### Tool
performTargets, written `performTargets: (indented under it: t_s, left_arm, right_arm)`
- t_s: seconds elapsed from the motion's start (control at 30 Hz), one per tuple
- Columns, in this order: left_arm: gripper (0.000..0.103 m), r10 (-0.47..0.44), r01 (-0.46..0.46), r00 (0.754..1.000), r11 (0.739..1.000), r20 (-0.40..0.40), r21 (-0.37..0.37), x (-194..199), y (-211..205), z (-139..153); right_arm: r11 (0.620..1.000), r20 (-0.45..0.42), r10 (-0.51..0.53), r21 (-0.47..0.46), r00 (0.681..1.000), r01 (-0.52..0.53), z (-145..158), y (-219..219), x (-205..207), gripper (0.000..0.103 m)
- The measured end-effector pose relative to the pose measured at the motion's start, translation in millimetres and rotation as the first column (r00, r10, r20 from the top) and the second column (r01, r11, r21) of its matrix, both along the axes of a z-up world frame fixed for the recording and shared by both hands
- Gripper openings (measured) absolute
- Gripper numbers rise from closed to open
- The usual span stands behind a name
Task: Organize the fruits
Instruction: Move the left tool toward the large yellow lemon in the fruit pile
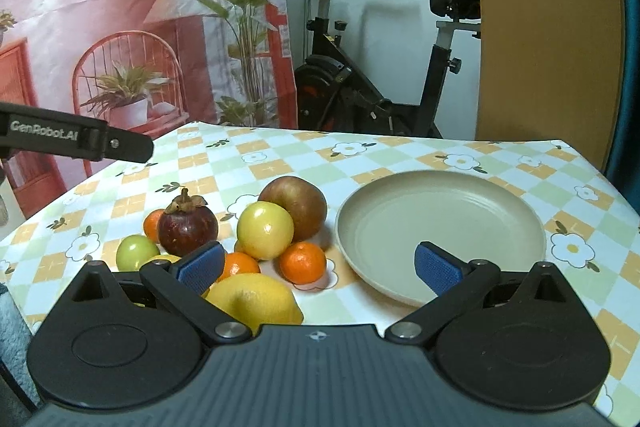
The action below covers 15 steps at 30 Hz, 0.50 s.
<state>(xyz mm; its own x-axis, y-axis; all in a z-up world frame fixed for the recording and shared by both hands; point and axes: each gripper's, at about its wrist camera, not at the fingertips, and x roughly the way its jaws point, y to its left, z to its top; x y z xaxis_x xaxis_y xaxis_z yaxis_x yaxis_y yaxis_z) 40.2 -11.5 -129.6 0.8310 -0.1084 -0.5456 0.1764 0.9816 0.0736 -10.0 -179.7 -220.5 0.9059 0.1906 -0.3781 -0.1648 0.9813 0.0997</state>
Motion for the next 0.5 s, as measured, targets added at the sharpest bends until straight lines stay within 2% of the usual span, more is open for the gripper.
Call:
performTargets:
  t_s: [0.17,0.33,0.43,0.5]
  left_arm:
    - [0.09,-0.015,0.017,0.999,1.0,-0.051,0.025,4.0,-3.6,-5.2]
    - [0.073,-0.106,0.104,0.991,0.994,-0.081,-0.028,1.6,-2.5,-9.3]
    - [0.066,-0.156,0.154,0.985,0.987,-0.074,-0.036,-0.9,-7.0,-9.6]
    - [0.065,-0.193,0.192,0.979,0.981,-0.063,-0.026,-2.8,-11.4,-9.0]
  right_arm:
    - [0.999,-0.023,0.023,0.035,0.999,-0.022,-4.7,-9.4,1.7,0.103]
    - [0.996,-0.08,0.06,0.065,0.995,-0.055,-13.2,-13.1,5.1,0.098]
    - [0.995,-0.078,0.088,0.053,0.993,-0.084,-14.1,-8.7,2.5,0.093]
    - [0.993,-0.076,0.111,0.048,0.991,-0.108,-14.1,-5.6,0.8,0.09]
